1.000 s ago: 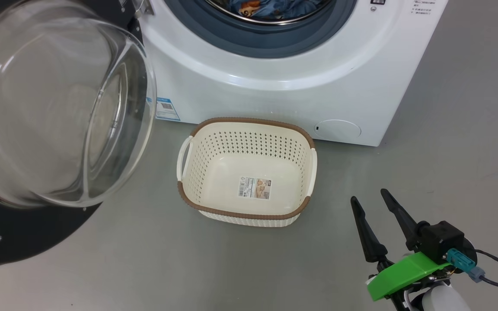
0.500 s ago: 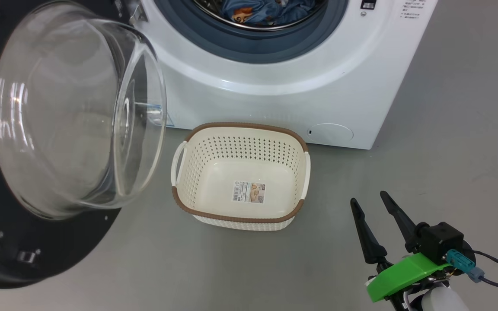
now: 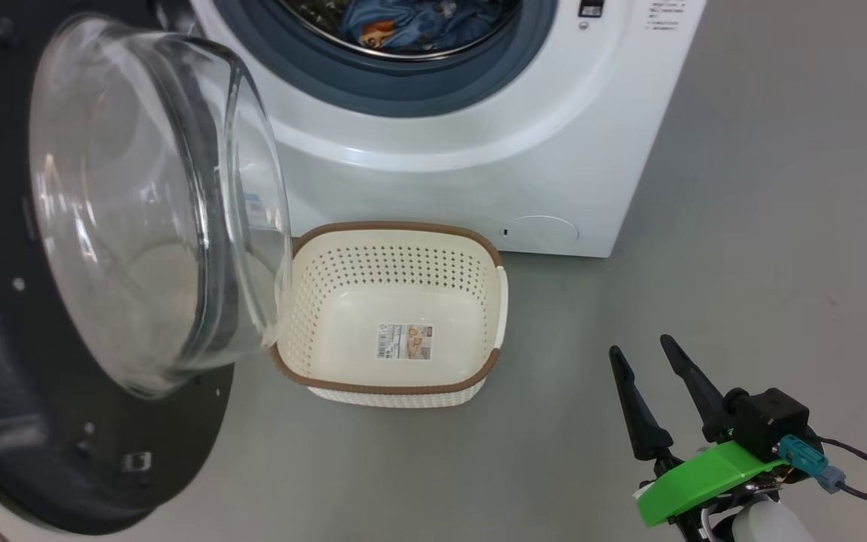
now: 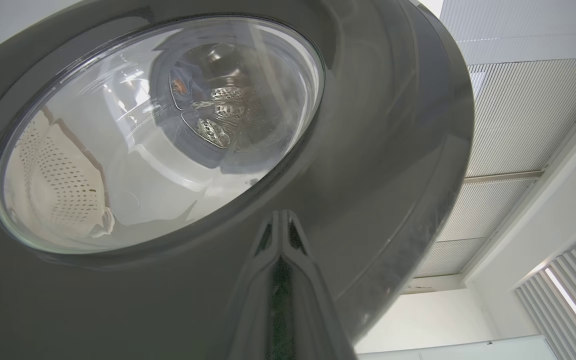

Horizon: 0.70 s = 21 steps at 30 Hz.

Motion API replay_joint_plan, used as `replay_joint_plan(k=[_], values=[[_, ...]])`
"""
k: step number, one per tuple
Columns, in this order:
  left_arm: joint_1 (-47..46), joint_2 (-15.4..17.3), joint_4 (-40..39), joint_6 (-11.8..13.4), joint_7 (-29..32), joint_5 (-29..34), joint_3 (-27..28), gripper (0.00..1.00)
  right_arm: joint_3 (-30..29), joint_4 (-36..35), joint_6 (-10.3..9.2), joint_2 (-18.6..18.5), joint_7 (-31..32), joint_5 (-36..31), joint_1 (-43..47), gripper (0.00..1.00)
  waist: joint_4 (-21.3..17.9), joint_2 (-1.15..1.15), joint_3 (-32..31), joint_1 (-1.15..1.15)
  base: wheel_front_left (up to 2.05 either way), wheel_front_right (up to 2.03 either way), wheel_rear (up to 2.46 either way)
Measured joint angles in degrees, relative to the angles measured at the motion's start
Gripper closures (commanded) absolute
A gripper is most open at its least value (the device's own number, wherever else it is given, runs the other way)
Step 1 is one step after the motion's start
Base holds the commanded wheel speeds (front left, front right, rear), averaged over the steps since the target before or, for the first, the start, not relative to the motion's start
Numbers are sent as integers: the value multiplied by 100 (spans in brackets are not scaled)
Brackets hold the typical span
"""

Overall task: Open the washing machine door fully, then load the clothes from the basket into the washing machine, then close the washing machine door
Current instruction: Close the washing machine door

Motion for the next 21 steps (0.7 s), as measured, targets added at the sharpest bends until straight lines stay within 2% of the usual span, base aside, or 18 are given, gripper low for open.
replay_joint_plan(k=[14,21], values=[[42,-581,-288,-10,-1,-234,-381,100,29,-54,0,4,0,190,0,0,-636,0,58,0,0,0,0],[24,-737,-453,-118,-148,-467,-911,100,55,-80,0,7,-1,356,-1,0,-923,0,126,0,0,0,0]])
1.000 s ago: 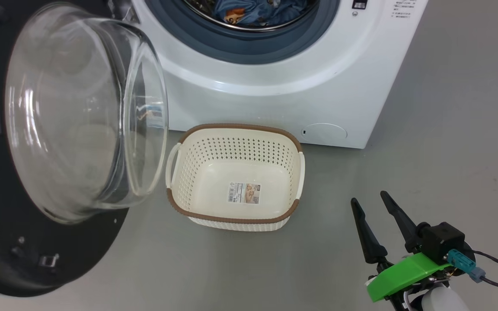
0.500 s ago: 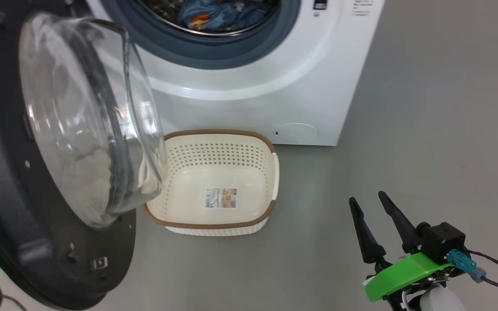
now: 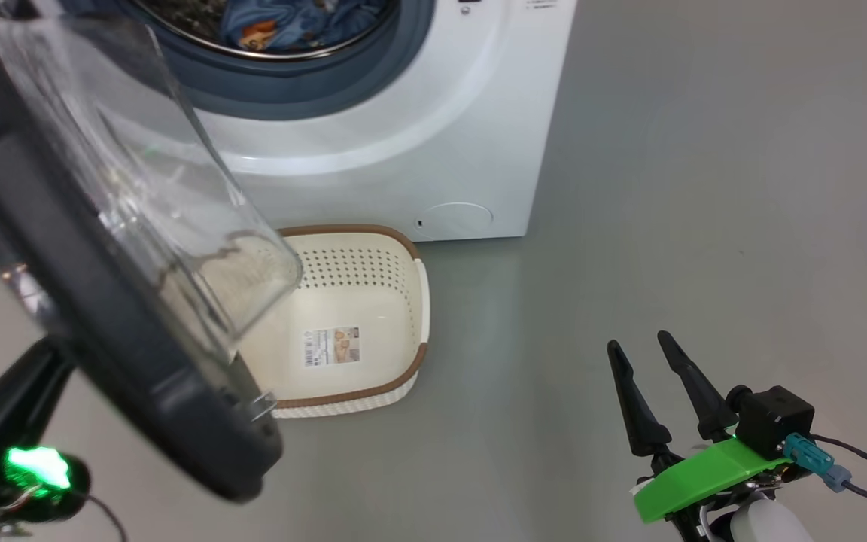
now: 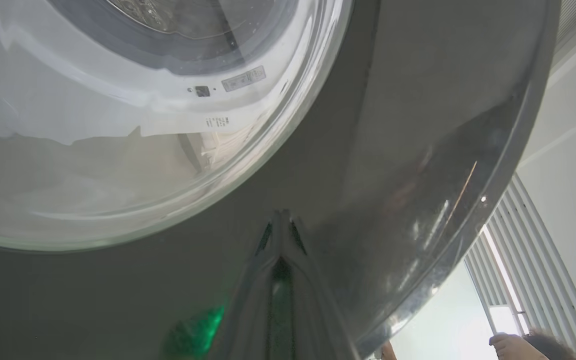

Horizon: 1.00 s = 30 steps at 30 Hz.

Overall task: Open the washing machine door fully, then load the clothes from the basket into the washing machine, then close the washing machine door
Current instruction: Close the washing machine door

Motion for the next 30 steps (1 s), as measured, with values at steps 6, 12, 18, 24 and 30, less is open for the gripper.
replay_joint_plan(k=[6,12,18,24,30], values=[[-4,-20,19,-290,-502,-140,-659,100,22,-13,0,5,0,63,-4,0,-208,0,81,-1,0,0,0],[-111,-15,235,-500,-1101,-427,-1315,100,24,-20,0,9,0,86,-14,0,-431,0,155,0,0,0,0],[-342,-21,442,-698,-1510,-479,-1883,100,22,-44,0,10,0,133,-23,0,-688,0,213,0,0,0,0],[-664,-18,749,-881,-1870,-492,-2181,100,26,-51,0,12,0,146,-26,0,-956,0,278,0,0,0,0],[-1133,-23,1148,-1034,-2265,-469,-2332,100,40,-77,0,13,0,186,-63,0,-1180,0,367,0,0,0,0]])
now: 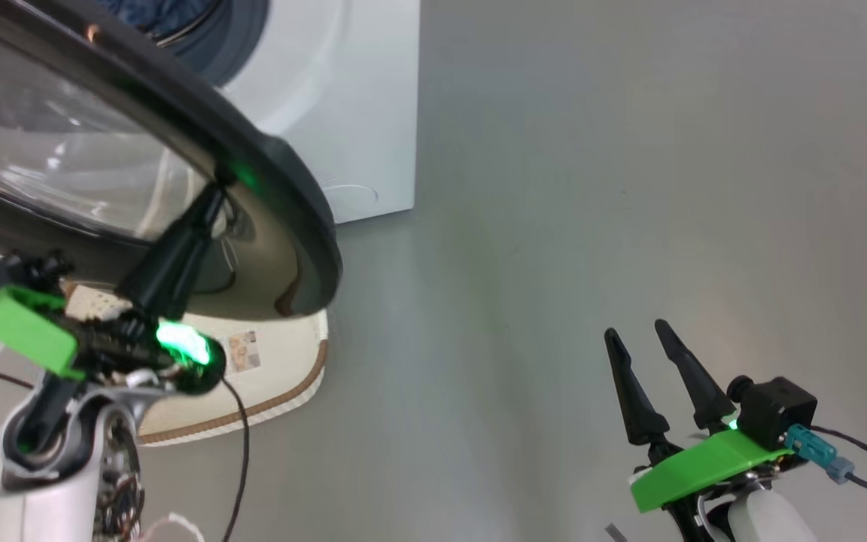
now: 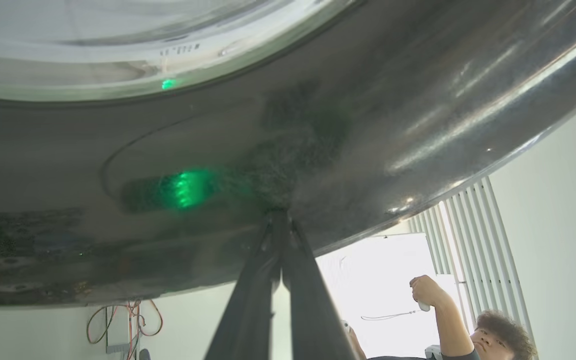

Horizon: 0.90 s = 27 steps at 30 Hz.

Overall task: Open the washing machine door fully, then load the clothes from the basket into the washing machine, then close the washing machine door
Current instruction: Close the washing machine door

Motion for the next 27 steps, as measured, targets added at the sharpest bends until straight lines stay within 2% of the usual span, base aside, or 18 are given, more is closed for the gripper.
replay_joint_plan(k=[9,15,23,27], values=[[-656,-5,797,-201,-455,105,-20,100,10,-21,0,5,0,1,-96,0,-184,0,135,0,0,0,0],[-789,-13,1127,-301,-616,64,-38,100,-7,-7,0,5,0,93,-96,0,-146,0,111,0,0,0,0],[-632,-23,1037,-315,-857,100,79,100,-41,8,0,5,0,97,-96,0,13,0,-73,0,0,0,0],[-128,-21,834,-319,-989,93,124,100,-33,41,0,5,0,97,-92,0,131,0,-207,0,0,0,0]])
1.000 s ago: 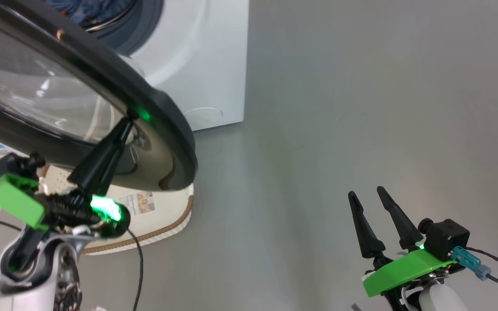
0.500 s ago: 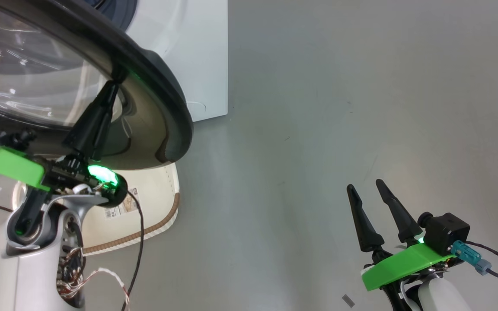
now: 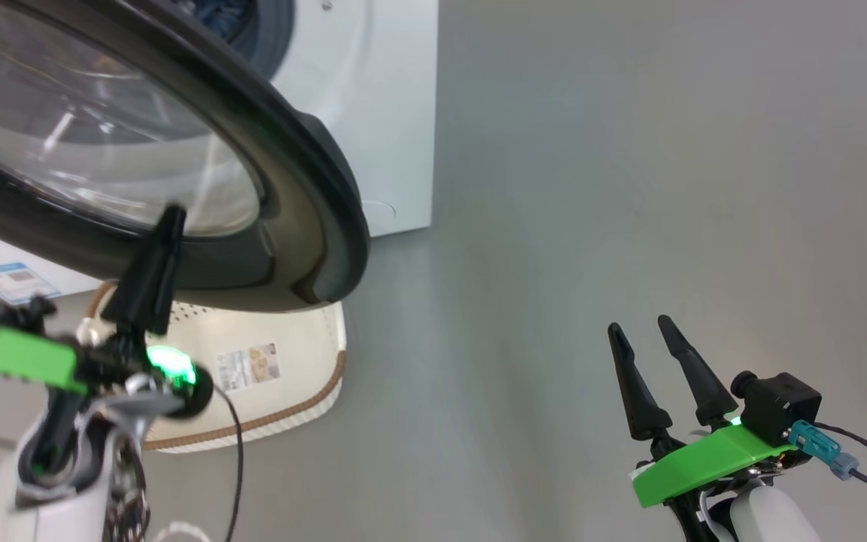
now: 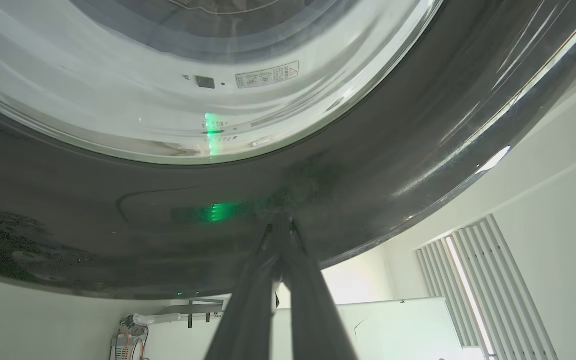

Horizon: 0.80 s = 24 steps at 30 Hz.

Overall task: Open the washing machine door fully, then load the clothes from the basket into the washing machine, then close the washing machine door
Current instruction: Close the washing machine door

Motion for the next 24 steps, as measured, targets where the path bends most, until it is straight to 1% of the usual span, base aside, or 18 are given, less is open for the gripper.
replay_joint_plan(k=[9,10,11,12,13,14,19,21,24], values=[[898,4,-466,0,-438,-42,-1,100,-15,54,0,0,0,0,87,0,239,0,-348,0,0,0,0],[986,4,-509,0,-499,-42,-5,94,-16,57,0,0,0,0,110,0,262,0,-385,0,0,0,0],[1074,4,-558,0,-583,-41,-10,74,-18,62,0,0,0,0,148,0,285,0,-423,0,0,0,0],[1151,4,-604,0,-680,-43,-11,50,-18,78,0,0,0,0,177,0,307,0,-459,0,0,0,0],[1220,7,-642,0,-761,-44,-12,20,-16,86,0,0,0,0,194,0,329,0,-494,0,0,0,0],[1284,8,-678,0,-844,-41,-12,0,-14,88,0,0,0,0,210,0,349,0,-529,0,0,0,0],[1550,10,-821,0,-1252,-27,-24,0,-11,90,0,0,0,-1,282,0,445,0,-678,0,0,0,0],[1629,14,-943,0,-1454,100,2,0,-11,88,0,0,0,-1,283,0,483,0,-728,0,0,0,0],[1736,14,-1157,0,-1788,475,56,0,-12,87,0,0,0,-1,293,0,537,0,-788,0,0,0,0]])
